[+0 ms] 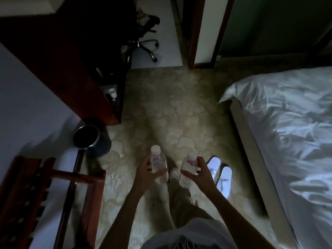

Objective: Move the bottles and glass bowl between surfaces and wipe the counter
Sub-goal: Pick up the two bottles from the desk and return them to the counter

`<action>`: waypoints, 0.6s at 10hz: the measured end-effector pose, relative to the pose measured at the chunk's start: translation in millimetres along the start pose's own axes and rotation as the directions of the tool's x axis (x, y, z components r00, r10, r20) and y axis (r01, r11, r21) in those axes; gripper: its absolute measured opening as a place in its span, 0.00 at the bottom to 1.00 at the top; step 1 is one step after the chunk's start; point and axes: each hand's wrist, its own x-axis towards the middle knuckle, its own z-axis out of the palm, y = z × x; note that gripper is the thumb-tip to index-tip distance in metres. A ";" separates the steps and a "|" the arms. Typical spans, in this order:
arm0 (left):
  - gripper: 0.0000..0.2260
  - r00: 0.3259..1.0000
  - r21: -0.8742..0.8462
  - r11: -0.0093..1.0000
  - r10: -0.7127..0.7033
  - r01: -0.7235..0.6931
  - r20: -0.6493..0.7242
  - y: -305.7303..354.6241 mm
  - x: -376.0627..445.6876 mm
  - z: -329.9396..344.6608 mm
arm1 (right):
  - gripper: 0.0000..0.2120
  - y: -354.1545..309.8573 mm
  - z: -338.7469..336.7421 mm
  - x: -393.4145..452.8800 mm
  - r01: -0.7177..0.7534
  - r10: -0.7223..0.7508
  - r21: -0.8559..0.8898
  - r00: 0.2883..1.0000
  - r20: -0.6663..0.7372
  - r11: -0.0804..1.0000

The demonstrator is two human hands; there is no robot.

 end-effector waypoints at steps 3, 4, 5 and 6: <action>0.28 0.985 -0.060 0.998 0.023 -0.034 -0.169 156.4 237.2 -79.1 | 0.27 -183.9 26.0 289.6 0.151 -0.155 0.036 0.979 0.133 0.988; 0.29 0.965 -0.088 0.996 -0.001 -0.023 -0.263 172.3 306.8 -99.0 | 0.27 -221.4 40.0 361.4 0.191 -0.195 0.041 0.965 0.177 0.981; 0.25 0.967 -0.081 0.997 -0.015 -0.006 -0.253 190.0 387.7 -117.6 | 0.27 -254.4 61.5 442.1 0.183 -0.191 0.059 0.962 0.195 0.981; 0.33 0.960 -0.064 0.998 -0.032 0.015 -0.277 208.4 472.5 -134.0 | 0.26 -282.2 78.6 517.6 0.181 -0.190 0.063 0.963 0.190 0.981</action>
